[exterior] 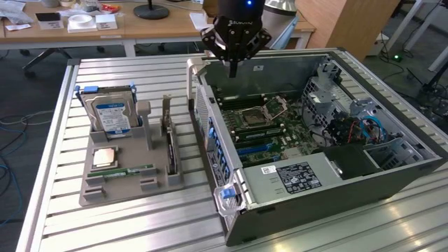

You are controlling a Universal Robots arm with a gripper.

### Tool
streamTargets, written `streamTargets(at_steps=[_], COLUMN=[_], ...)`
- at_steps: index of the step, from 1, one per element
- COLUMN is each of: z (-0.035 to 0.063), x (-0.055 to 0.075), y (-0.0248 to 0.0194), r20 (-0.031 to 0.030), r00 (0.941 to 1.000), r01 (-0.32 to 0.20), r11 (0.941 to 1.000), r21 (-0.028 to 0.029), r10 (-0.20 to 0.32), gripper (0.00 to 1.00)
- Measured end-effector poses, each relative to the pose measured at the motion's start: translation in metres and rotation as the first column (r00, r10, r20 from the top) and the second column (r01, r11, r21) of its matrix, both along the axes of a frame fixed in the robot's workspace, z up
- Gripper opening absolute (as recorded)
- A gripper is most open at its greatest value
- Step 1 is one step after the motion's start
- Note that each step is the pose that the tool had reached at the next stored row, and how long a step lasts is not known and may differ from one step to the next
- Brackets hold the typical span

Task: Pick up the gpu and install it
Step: 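Reach for the gpu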

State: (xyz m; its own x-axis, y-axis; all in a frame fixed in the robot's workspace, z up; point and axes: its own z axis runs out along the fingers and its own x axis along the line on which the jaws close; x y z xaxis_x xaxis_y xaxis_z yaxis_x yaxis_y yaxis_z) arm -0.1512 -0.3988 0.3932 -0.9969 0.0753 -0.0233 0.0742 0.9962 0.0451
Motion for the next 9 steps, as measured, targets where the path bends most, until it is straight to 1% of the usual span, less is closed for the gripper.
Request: streamTargets(at_steps=[9], z=[0.0000], x=[-0.0090], y=[0.0000], r20=[0.0000], r00=[1.0000], r01=[0.000], r11=[1.0000], r21=[0.0000], r10=[0.000], gripper=[0.11])
